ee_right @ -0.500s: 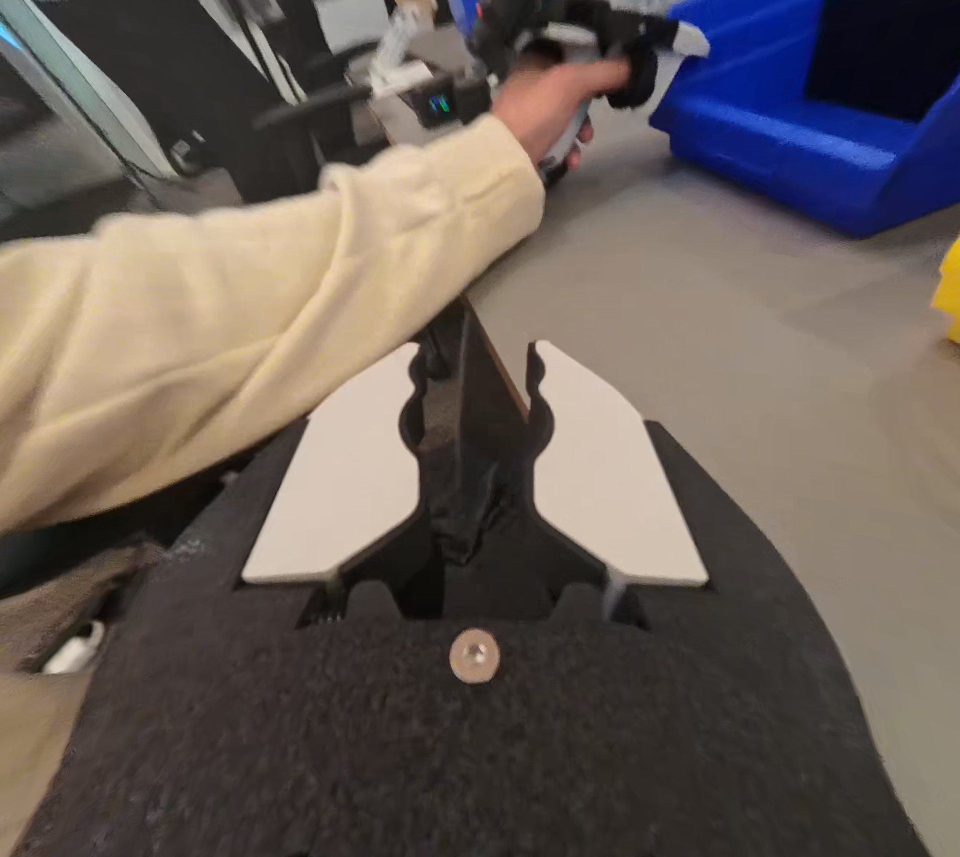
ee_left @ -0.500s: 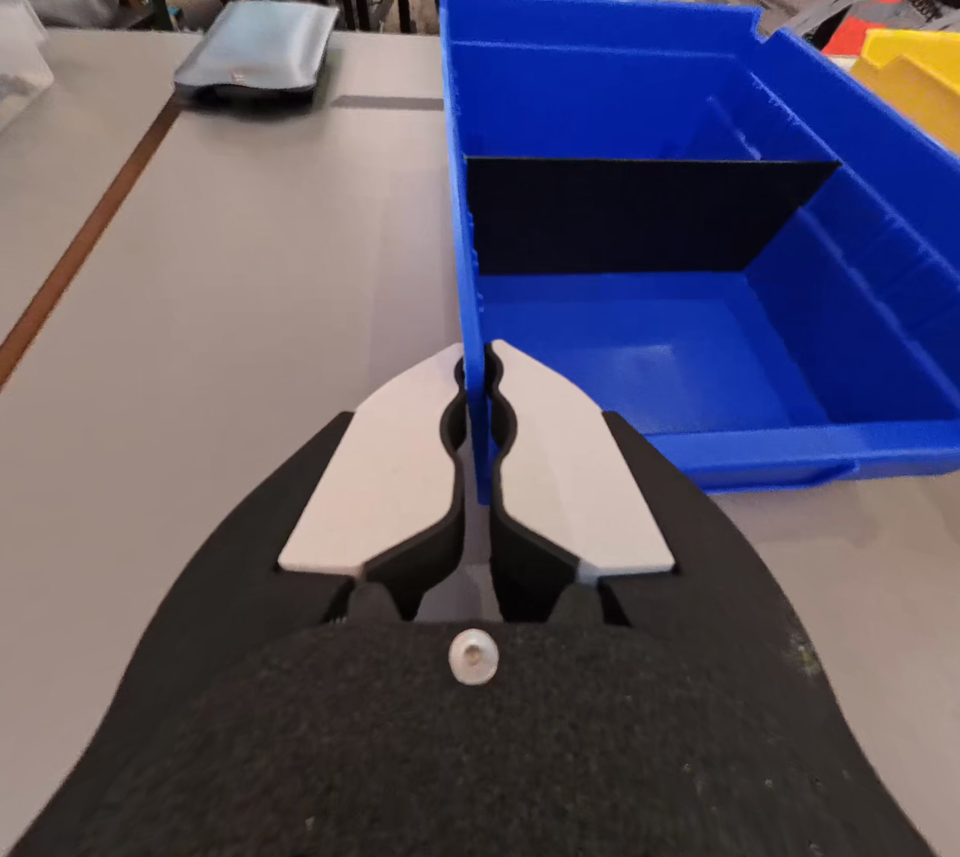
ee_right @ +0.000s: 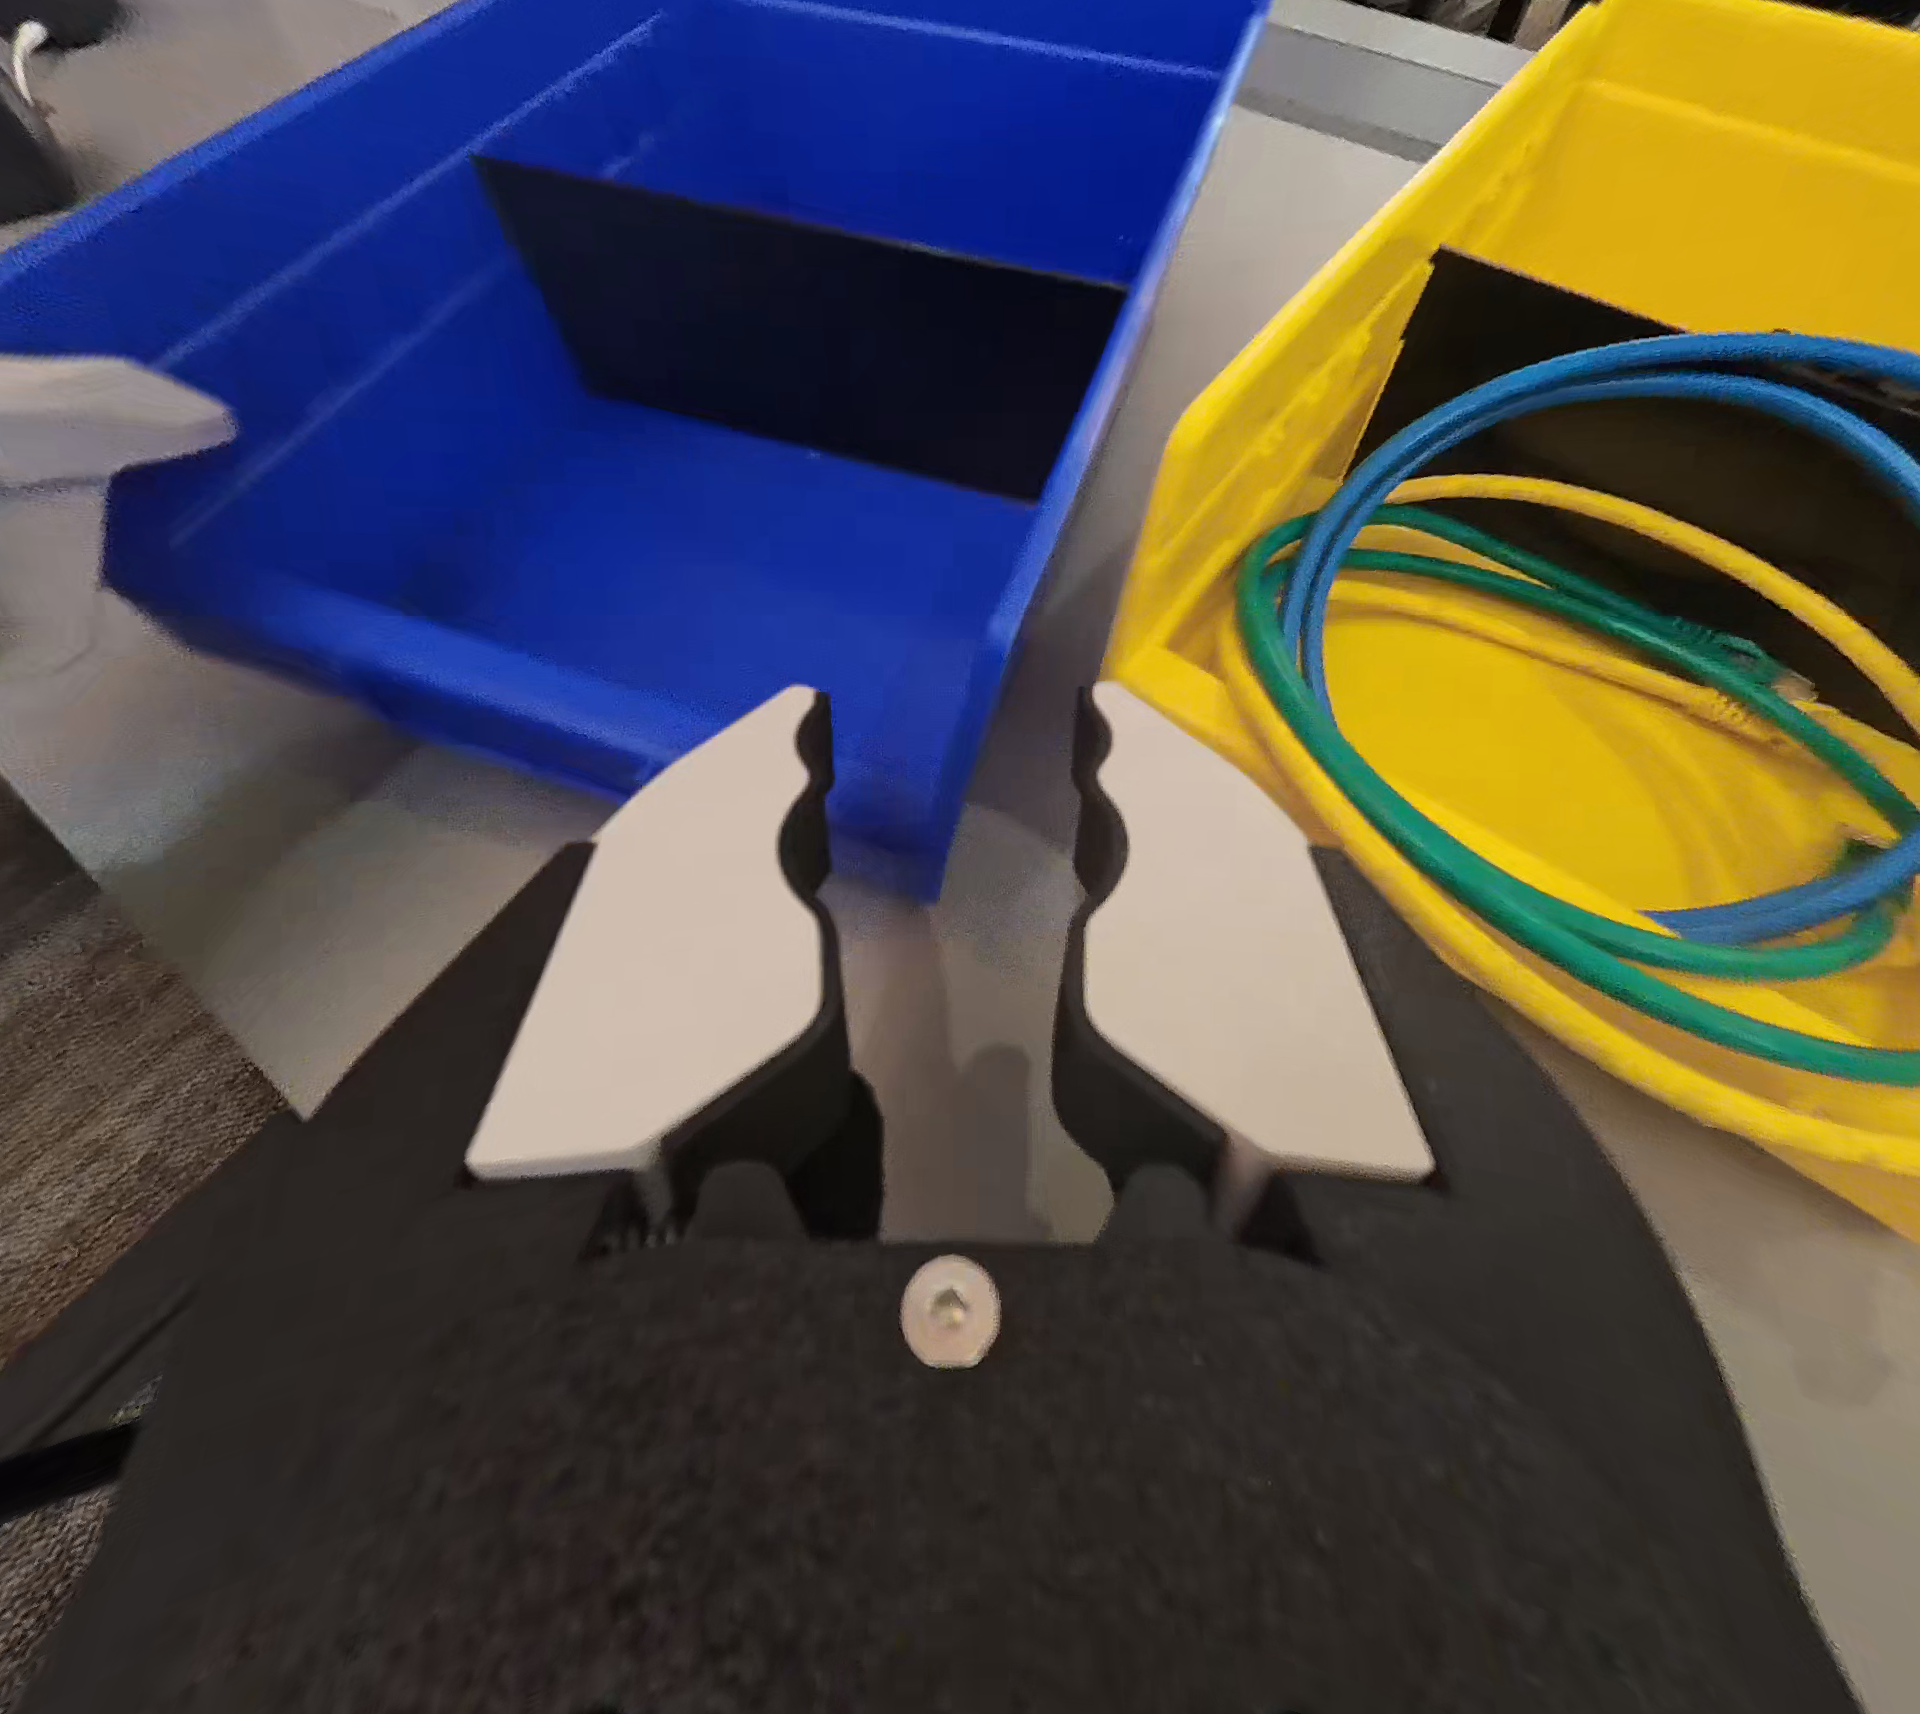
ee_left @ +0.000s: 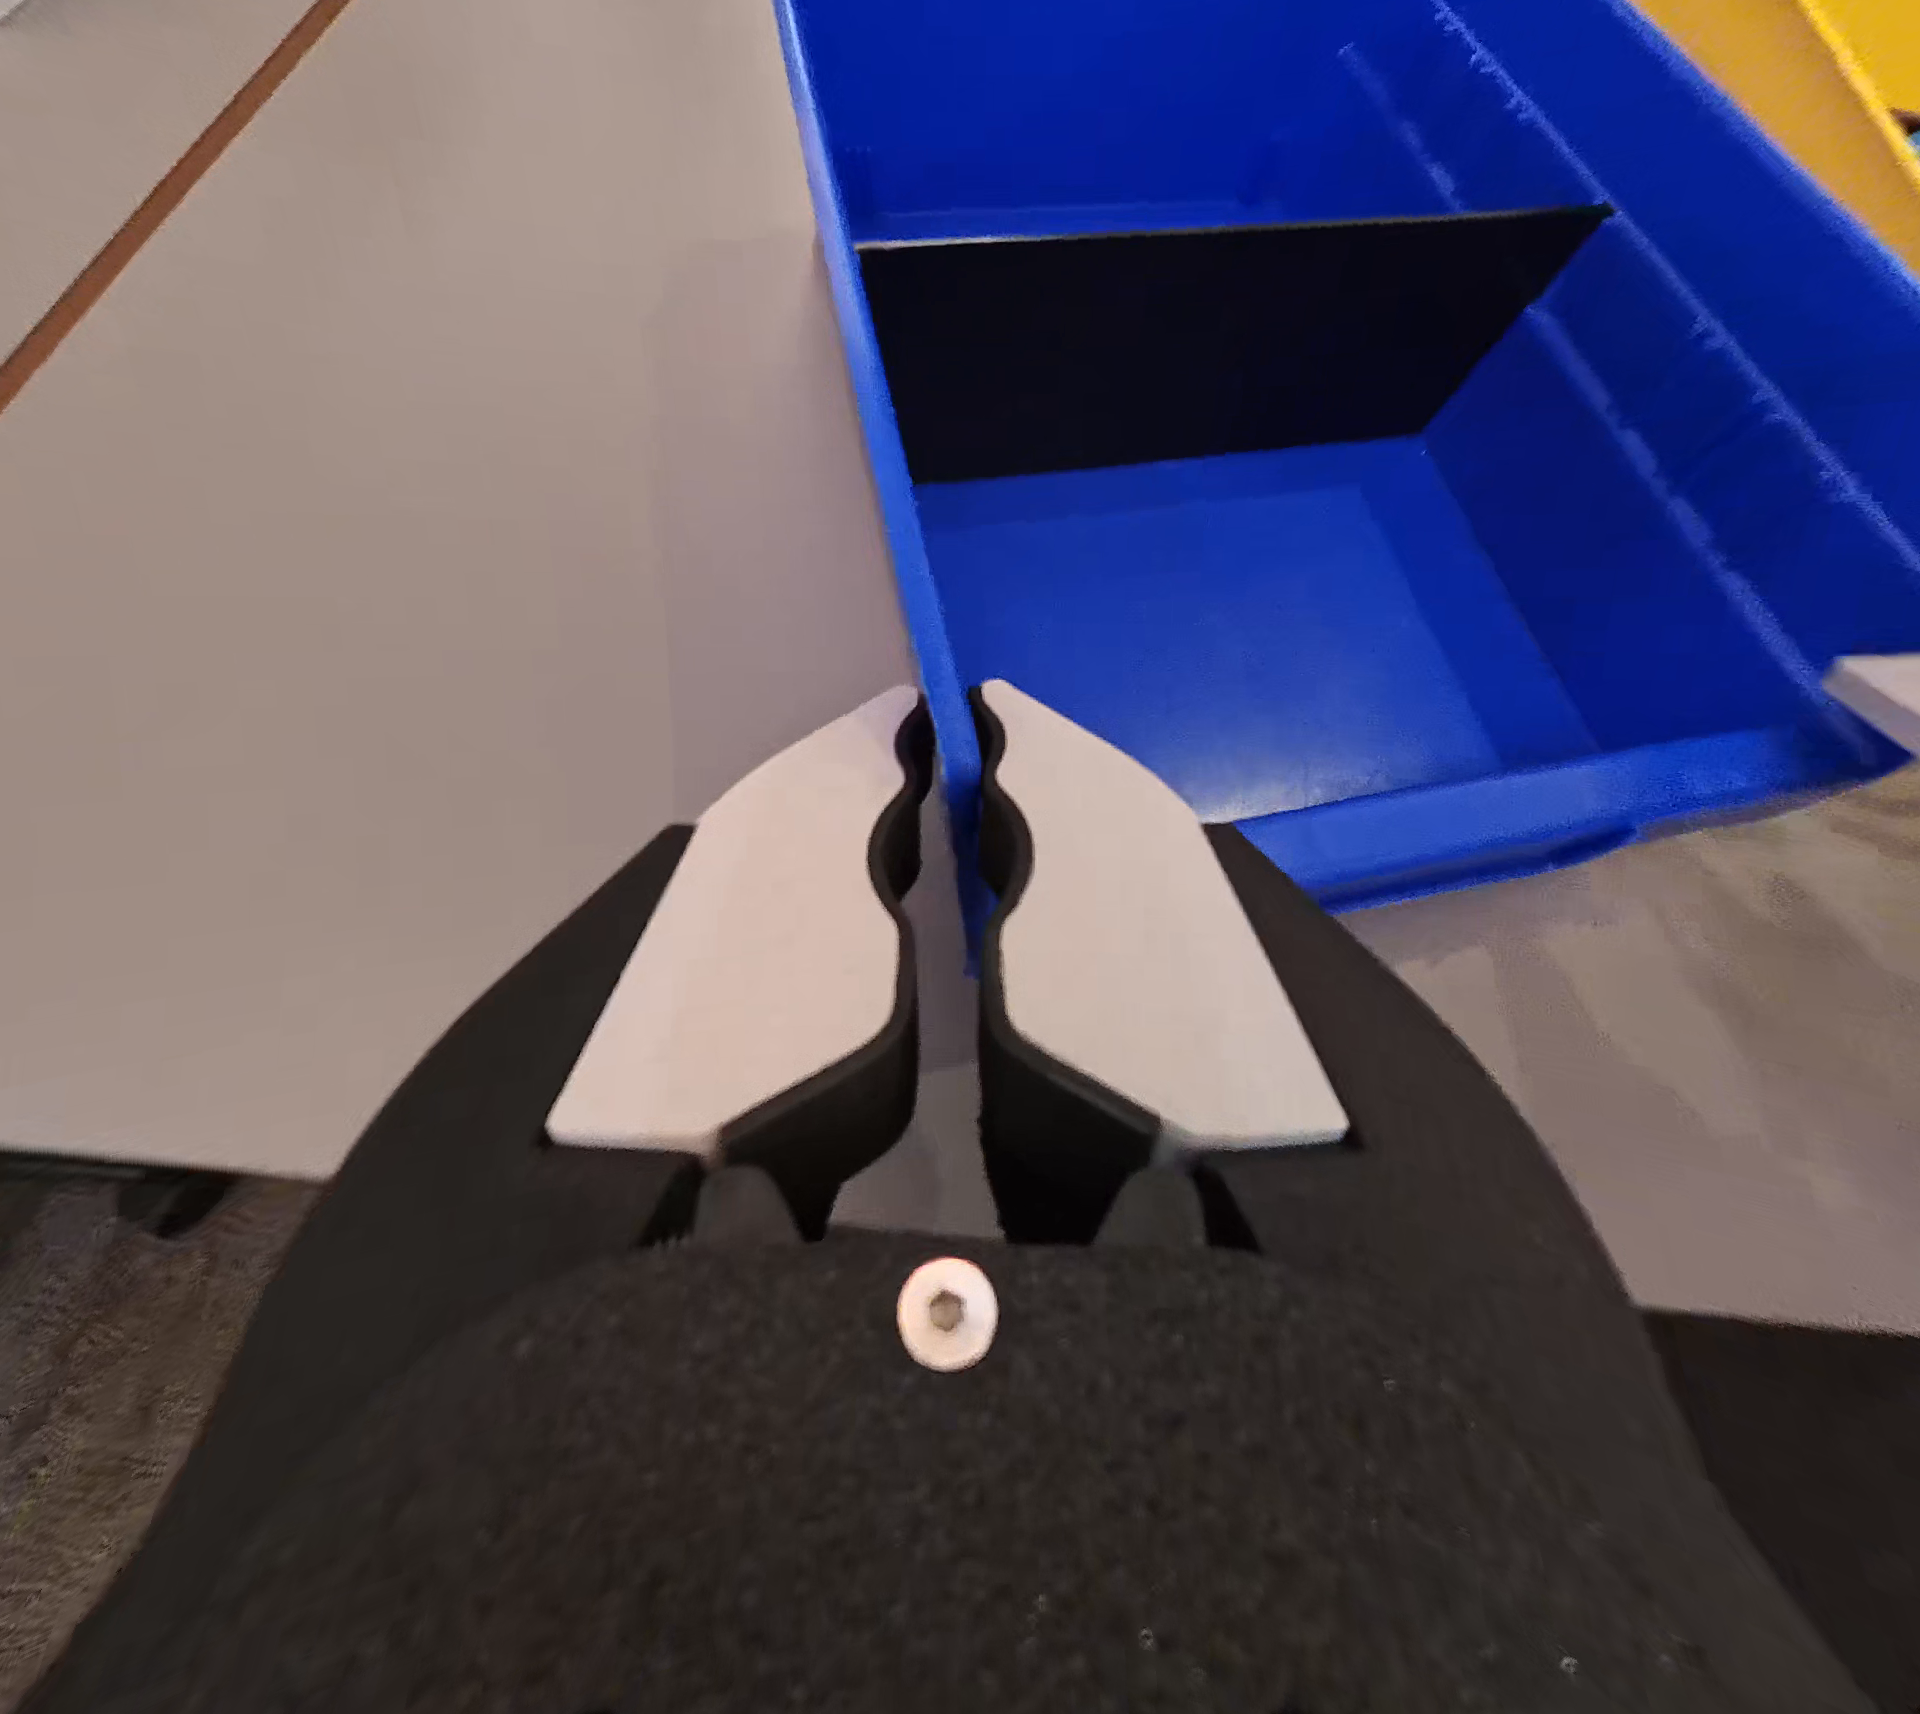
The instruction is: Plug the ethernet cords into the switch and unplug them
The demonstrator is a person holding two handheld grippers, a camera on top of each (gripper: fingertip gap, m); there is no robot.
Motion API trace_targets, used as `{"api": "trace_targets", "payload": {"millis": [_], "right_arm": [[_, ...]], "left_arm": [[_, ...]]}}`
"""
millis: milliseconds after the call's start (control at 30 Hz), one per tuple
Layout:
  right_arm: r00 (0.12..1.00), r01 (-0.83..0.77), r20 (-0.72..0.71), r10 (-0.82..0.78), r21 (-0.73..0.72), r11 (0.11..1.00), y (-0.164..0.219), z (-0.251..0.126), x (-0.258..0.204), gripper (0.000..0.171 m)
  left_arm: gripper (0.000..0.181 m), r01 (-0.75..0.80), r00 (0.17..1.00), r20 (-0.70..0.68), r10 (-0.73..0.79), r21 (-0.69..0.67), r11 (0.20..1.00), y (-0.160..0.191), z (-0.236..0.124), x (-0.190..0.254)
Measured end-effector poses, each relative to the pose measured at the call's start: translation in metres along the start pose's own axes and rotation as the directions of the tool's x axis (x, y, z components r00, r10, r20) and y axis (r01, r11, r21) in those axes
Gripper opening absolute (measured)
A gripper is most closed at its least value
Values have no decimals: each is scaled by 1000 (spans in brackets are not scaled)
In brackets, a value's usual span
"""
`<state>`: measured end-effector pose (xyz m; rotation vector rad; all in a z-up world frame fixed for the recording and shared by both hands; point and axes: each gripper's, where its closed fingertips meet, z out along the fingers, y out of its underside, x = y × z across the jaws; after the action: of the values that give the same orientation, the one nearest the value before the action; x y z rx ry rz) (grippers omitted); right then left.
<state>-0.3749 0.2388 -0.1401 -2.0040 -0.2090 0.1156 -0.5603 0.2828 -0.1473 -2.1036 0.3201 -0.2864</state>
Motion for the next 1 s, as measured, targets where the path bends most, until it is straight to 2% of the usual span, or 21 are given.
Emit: {"api": "trace_targets", "payload": {"millis": [67, 100, 133, 267, 400, 533, 667, 767, 867, 1000], "right_arm": [[1000, -27, 7, 27, -6, 1000, 2, 4, 1, 43], [999, -36, 7, 36, -20, 999, 5, 7, 0, 34], [999, -41, 2, 41, -46, 998, 10, 10, 0, 15], [999, -32, -21, 31, -59, 998, 12, 9, 3, 9], [1000, -27, -11, 27, -16, 1000, -8, -3, 4, 5], [999, -29, 23, 29, 25, 999, -35, -23, 1, 5], [1000, -6, -22, 9, 140, 990, -70, -55, 18, 5], [996, 13, -87, 9, 249, 968, -107, -91, 52, 6], [985, -13, -157, 69, 336, 942, -138, -135, 109, 6], [945, -23, -294, 142, 374, 927, -153, -192, 211, 6]], "left_arm": [[6, 25, 1000, -8, -25, 6, 1000, 7, -11, 3], [6, 23, 1000, -10, -23, 5, 1000, 9, -15, 4], [6, 16, 1000, -10, -16, 1, 1000, 11, -18, 5], [6, -56, 998, 22, 56, -15, 998, 13, -29, 10], [7, -78, 997, 27, 78, 24, 997, 8, -52, 18], [7, -113, 992, 72, 106, 114, 987, -17, -77, 23], [7, -158, 986, 88, 141, 227, 961, -64, -100, 47], [6, -226, 974, 91, 207, 324, 919, -116, -118, 89], [7, -284, 956, 56, 287, 412, 866, -170, -126, 154], [7, -358, 913, -12, 407, 451, 817, -216, -106, 262]]}}
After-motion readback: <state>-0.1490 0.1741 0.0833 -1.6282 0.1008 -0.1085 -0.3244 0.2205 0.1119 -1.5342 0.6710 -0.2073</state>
